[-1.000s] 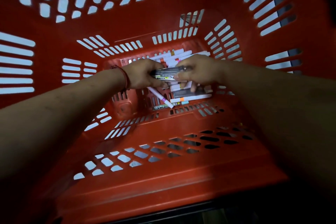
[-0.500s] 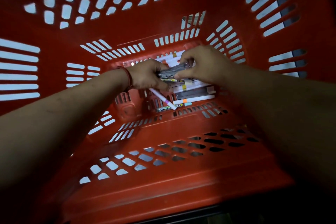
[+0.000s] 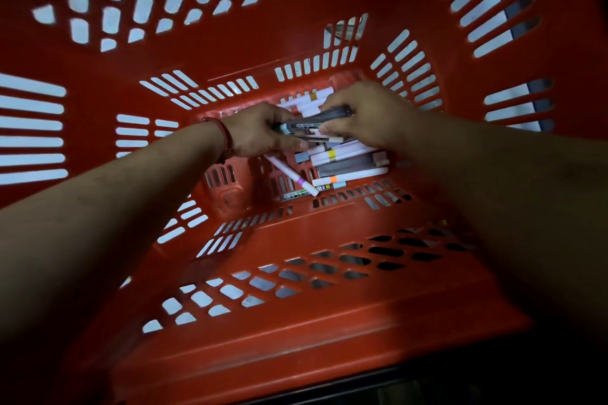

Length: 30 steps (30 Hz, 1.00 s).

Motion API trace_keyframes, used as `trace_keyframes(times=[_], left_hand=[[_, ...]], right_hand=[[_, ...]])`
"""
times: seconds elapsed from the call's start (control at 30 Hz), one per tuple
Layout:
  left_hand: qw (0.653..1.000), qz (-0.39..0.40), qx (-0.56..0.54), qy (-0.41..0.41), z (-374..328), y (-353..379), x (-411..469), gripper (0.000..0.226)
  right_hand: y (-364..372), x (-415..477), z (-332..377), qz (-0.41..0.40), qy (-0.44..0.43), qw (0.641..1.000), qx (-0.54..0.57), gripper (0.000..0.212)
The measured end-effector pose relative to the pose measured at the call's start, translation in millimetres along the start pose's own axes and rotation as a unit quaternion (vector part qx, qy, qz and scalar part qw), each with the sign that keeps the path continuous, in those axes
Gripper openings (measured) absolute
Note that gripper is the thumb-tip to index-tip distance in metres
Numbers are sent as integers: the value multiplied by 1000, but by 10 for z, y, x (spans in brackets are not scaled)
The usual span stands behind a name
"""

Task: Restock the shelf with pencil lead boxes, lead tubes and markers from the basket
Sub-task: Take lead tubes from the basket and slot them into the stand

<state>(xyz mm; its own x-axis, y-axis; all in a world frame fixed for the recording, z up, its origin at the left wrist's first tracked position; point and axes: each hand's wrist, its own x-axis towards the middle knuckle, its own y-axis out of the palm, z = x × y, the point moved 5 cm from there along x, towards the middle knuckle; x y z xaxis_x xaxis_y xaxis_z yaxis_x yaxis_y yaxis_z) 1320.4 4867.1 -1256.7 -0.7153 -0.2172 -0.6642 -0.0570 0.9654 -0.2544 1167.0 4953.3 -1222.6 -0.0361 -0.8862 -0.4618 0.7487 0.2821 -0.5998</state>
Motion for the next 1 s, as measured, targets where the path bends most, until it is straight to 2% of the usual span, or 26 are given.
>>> trace_keyframes(times=[0.1, 0.33, 0.43, 0.5, 0.6, 0.63, 0.7, 0.83, 0.93, 1.0], left_hand=[[1000, 7, -2, -19, 87, -24, -29, 13], [997, 25, -24, -73, 320, -73, 13, 4], [991, -24, -79, -103, 345, -51, 14, 16], [966, -69, -214, -130, 375, 28, 34, 23], [878, -42, -463, -112, 259, 256, 88, 14], [854, -23, -512, -92, 179, 312, 93, 11], [834, 0, -548, -58, 52, 372, 95, 11], [849, -30, -526, -46, 20, 423, 163, 40], [861, -65, -501, -63, 123, 425, 206, 40], [855, -81, -507, -75, 195, 428, 222, 38]], right_hand=[[-6, -5, -49, -5, 18, 1000, 8, 8], [2, 14, -124, -15, 55, 998, 20, 14], [-11, 30, -162, -37, 99, 990, 91, 20], [1, 43, -167, -44, 141, 973, 177, 20], [37, 56, -158, -26, 182, 946, 266, 20], [55, 48, -142, -14, 190, 938, 289, 20], [105, 24, -110, 20, 205, 921, 332, 23], [222, -50, -48, 96, 225, 906, 344, 25], [230, -55, -60, 101, 233, 910, 328, 24], [185, -26, -88, 78, 243, 920, 297, 21]])
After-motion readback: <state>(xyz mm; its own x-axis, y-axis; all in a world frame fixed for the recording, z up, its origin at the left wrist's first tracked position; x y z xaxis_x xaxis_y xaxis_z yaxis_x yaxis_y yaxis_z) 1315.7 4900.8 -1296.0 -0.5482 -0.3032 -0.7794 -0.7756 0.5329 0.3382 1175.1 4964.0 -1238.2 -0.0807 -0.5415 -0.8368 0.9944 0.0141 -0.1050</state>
